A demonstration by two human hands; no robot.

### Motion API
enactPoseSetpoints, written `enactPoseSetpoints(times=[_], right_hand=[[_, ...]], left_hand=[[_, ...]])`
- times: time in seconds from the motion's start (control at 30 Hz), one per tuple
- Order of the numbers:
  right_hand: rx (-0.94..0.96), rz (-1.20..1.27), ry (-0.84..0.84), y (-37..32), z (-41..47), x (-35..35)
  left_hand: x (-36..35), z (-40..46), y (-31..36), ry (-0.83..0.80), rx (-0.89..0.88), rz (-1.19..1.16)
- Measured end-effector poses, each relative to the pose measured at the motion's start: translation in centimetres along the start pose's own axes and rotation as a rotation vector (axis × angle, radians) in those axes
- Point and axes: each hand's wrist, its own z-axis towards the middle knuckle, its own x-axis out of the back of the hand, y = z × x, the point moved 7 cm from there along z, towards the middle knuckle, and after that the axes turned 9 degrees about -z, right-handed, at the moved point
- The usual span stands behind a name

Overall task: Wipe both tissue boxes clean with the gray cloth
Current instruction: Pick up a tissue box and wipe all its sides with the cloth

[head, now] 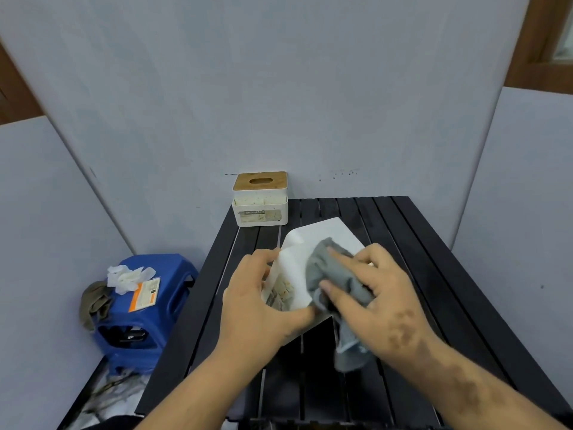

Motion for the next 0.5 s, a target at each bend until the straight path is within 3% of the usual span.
enactPoseSetpoints(times=[0.07,0.2,0.3,0.43,0.5], right_hand=[[0.057,0.023,-0.043,-0.1,0.0,-0.2],[-0.212,0.098,0.041,4.2,2.0,2.3],[-0.280,-0.037,0.049,4.4,1.9,2.3],[0.021,-0.114,-0.023,-0.4,0.8,0.6],[0.036,-0.088,-0.011,0.1,1.4,1.2]], left_hand=[[0.0,-0.1,0.1,-0.005,-0.004,-0.009],[0.1,-0.4,-0.2,-0.019,-0.006,0.025],[0.0,-0.6,-0.2,-0.033,-0.040,0.062],[-0.3,-0.7,0.2,-0.051,-0.127,0.075],[-0.4,-0.7,0.2,-0.058,-0.142,0.088]])
